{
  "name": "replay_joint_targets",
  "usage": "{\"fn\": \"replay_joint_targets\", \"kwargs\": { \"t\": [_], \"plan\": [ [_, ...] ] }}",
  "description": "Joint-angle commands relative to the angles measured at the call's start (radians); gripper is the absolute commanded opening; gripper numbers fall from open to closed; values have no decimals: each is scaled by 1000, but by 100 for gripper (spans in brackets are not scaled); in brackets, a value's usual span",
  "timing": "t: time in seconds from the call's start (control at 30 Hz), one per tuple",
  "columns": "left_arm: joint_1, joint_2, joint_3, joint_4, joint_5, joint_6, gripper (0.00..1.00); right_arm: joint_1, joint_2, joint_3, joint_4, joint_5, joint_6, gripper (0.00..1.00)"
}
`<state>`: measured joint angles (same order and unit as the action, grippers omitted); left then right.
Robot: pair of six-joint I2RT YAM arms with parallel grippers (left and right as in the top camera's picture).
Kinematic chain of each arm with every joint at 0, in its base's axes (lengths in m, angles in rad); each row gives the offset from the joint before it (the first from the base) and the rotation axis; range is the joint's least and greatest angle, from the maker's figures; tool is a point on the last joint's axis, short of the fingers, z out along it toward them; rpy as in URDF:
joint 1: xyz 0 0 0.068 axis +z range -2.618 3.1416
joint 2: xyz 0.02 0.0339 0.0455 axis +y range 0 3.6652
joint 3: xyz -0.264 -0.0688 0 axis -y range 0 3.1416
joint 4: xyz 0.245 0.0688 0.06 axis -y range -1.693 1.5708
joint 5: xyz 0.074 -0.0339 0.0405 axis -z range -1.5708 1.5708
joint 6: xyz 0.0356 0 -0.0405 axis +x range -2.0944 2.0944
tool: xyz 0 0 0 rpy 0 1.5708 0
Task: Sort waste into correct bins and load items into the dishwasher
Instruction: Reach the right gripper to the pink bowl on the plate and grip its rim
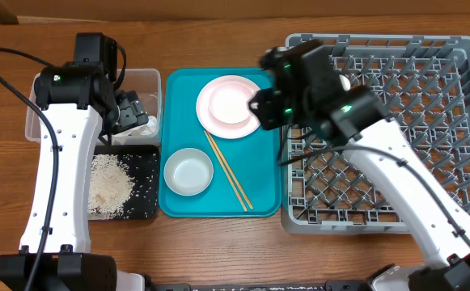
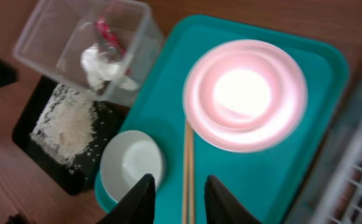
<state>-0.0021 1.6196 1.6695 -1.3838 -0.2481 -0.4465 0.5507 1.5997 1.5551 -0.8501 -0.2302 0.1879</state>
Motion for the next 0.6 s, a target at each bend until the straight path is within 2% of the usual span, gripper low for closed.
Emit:
{"fn": "replay_joint_targets", "kwargs": {
  "t": [0.0, 0.2, 0.33, 0.57],
  "plan": [
    [0, -4, 10, 1, -13, -3, 100, 89, 34, 4, 48, 130, 3, 31],
    [0, -4, 10, 1, -13, -3, 100, 161, 154, 4, 145, 264, -29, 32],
    [0, -4, 10, 1, -13, -3, 100, 167, 254, 4, 198, 264, -65, 39],
    [0, -4, 10, 1, -13, -3, 100, 167, 399, 4, 336, 277, -65, 39]
  ]
}}
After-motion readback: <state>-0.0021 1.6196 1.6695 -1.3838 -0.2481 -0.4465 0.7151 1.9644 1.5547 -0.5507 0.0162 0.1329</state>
